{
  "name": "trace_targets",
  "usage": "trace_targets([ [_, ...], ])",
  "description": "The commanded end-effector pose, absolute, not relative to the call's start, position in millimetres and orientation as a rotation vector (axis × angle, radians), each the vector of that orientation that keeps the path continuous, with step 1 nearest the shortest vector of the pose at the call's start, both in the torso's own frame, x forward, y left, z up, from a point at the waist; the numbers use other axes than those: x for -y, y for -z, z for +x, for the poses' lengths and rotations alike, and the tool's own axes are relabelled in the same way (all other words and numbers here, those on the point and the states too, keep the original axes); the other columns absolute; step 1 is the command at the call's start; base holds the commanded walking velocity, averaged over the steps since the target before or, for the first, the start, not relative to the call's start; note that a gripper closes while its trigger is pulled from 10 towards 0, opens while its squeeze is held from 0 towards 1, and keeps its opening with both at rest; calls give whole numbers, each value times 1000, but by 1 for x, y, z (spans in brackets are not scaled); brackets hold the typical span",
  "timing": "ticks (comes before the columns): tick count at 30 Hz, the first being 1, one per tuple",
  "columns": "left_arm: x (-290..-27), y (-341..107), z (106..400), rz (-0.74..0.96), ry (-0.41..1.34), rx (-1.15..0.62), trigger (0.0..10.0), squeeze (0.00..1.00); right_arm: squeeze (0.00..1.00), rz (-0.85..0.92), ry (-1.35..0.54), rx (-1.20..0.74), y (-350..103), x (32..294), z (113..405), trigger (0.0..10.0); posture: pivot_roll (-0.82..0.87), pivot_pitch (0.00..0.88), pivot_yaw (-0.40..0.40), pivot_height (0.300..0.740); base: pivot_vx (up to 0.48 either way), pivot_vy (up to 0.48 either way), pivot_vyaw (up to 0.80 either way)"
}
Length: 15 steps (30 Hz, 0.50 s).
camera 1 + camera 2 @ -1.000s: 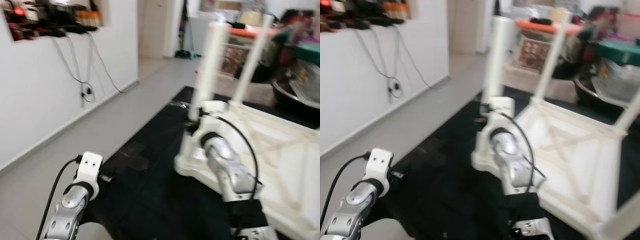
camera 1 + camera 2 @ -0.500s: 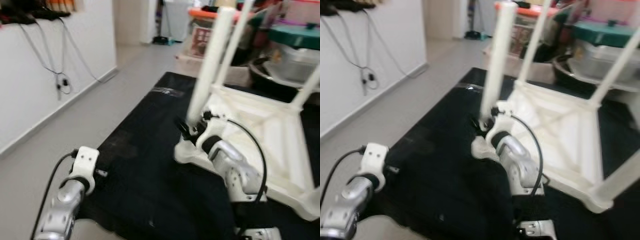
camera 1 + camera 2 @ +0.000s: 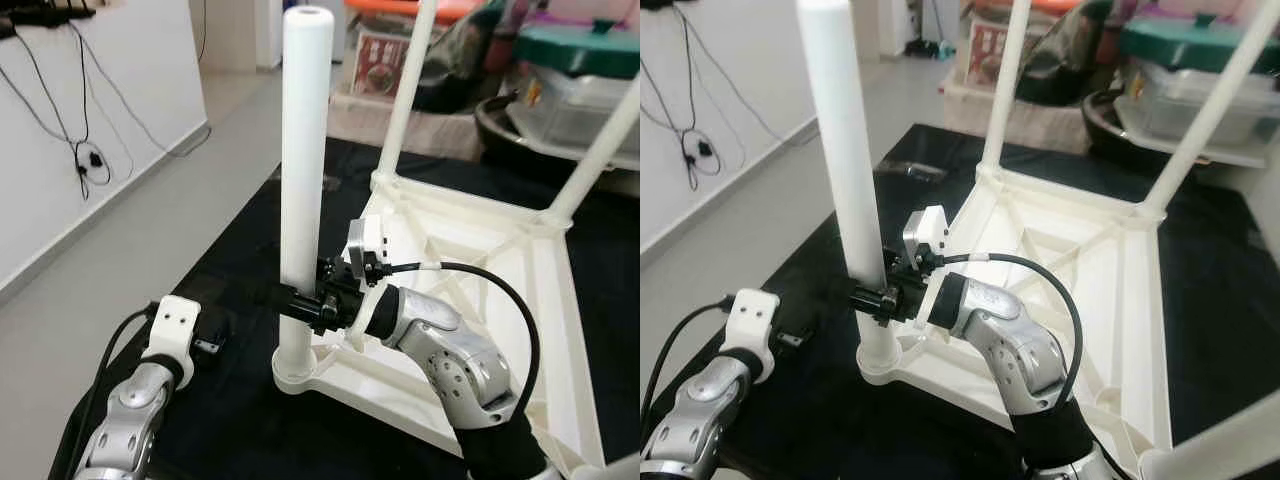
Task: Building children table
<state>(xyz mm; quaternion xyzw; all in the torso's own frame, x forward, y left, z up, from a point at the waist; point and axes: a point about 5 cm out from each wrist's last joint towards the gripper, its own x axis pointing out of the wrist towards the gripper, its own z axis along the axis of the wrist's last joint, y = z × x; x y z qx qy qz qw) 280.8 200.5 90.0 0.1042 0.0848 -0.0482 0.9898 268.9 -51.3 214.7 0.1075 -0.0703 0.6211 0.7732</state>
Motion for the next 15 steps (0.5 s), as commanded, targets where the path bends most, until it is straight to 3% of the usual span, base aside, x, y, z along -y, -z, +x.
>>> trace_targets([
  [1, -205, -81, 275, 219, 90, -216, 10000, 0, 0, 249, -1388, 146, -214, 50, 262, 0, 100, 0, -71, 740, 0, 0, 0],
  [2, -200, -79, 275, 215, 98, -219, 10000, 0, 0, 250, -1219, 115, -207, 59, 272, 0, 92, 0, -64, 740, 0, 0, 0],
  [3, -200, -79, 275, 215, 98, -219, 10000, 0, 0, 250, -1219, 115, -207, 59, 272, 0, 92, 0, -64, 740, 0, 0, 0],
  [4, -197, -78, 275, 213, 104, -221, 10000, 0, 0, 248, -1094, 93, -201, 66, 280, 0, 90, 0, -63, 740, 0, 0, 0],
  [6, -194, -80, 276, 210, 115, -218, 10000, 0, 0, 130, -578, -10, -183, 92, 312, 0, 88, 0, -52, 740, 0, 0, 0],
  [8, -196, -81, 278, 216, 117, -215, 10000, 0, 0, 51, -147, -115, -165, 125, 324, 0, 80, 0, -46, 740, 0, 0, 0],
  [10, -199, -81, 278, 224, 113, -217, 10000, 0, 0, 11, 139, -188, -148, 154, 321, 0, 80, 0, -46, 740, 0, 0, 0],
  [15, -199, -81, 278, 220, 109, -216, 10000, 0, 0, -12, 349, -219, -138, 180, 312, 0, 86, 0, -48, 740, 0, 0, 0],
])
